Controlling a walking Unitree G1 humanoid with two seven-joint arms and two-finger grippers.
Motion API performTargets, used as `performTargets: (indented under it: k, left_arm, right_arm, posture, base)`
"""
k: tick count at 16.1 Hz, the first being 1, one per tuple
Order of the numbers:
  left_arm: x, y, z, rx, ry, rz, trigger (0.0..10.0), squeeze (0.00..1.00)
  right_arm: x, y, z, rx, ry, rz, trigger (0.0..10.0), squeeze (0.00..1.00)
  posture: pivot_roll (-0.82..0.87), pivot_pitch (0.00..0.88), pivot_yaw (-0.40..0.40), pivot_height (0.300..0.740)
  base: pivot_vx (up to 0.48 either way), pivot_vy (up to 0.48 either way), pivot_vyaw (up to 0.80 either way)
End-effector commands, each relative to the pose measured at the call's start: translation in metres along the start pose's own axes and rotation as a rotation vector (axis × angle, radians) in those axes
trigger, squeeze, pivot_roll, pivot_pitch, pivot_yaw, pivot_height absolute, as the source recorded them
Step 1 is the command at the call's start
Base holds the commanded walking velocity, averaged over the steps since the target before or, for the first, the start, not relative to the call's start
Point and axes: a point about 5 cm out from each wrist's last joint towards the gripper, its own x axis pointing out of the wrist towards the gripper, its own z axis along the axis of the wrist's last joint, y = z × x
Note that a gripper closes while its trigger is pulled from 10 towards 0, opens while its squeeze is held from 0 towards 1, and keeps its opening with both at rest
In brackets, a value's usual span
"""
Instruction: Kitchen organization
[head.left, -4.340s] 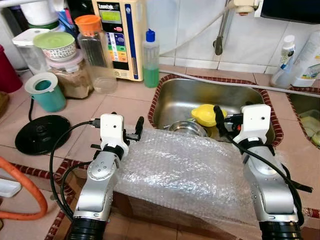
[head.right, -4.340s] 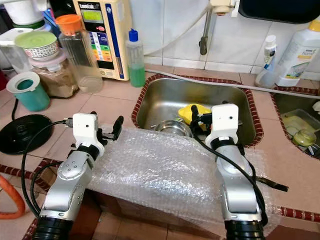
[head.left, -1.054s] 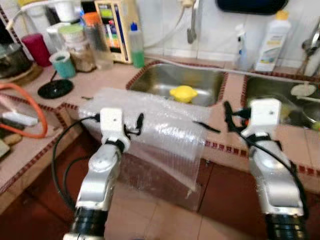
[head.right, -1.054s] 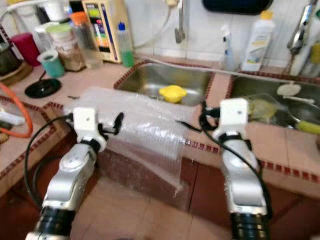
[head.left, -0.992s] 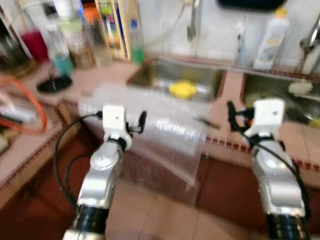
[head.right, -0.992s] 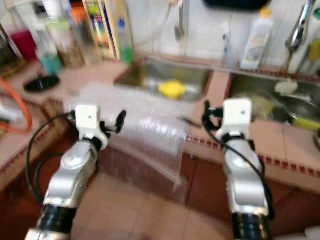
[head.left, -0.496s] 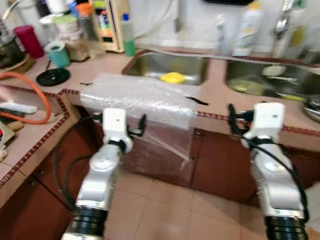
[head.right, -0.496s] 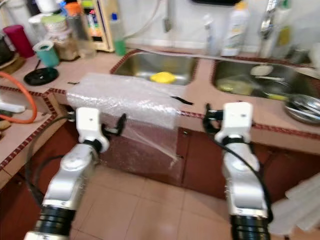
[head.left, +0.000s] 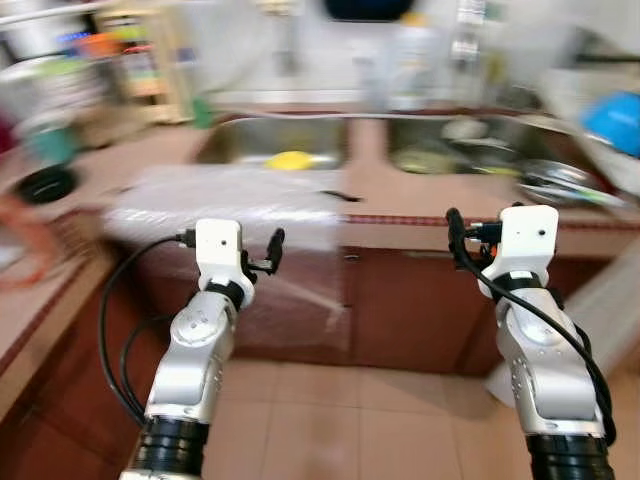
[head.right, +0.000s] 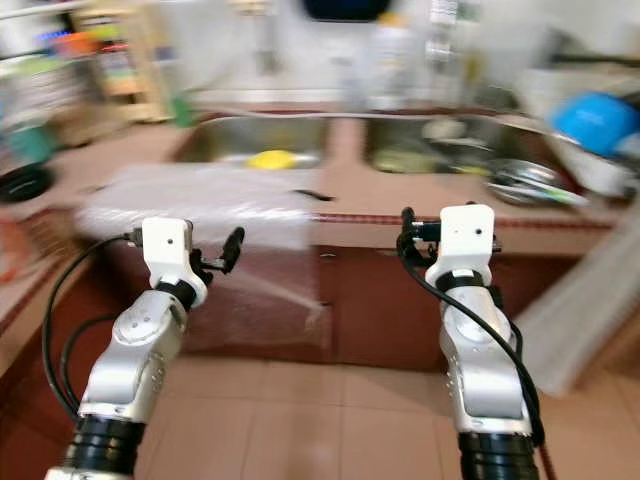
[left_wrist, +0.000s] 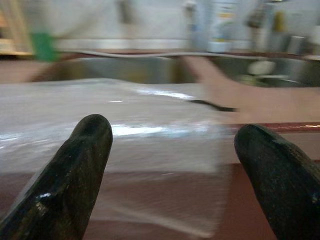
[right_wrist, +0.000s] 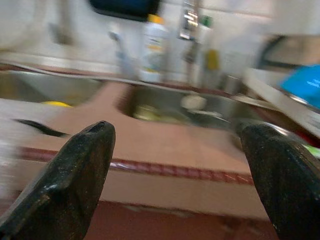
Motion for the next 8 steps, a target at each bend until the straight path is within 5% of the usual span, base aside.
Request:
performTargets:
  k: [1,4,8]
  left_arm:
    - [0.0013,-0.0011,0.0059,0.009,-0.023,-0.020,10.0,0.00]
    - [-0.0005,-0.0032,0.0047,0.010,-0.024,-0.044,10.0,0.00]
    - [-0.0017,-0.0048,0.0038,0.007,-0.023,-0.062,10.0,0.00]
  right_arm:
    - [0.0011,0.0014,0.0059,0.006,-0.018,0.006,10.0,0.00]
    - [0.0002,0.0023,0.0056,0.003,-0.020,0.011,10.0,0.00]
    - [0.0004,0.0038,0.0053,-0.001,-0.018,0.018,10.0,0.00]
  posture:
    - [0.00,0.000,0.072,0.740]
    - [0.00,0.000,0.071,0.740]
    - [0.00,0.000,0.071,0.740]
  base:
    - [0.000,0.000,-0.76]
    - [0.000,0.000,-0.14]
    - [0.000,-0.334,0.00]
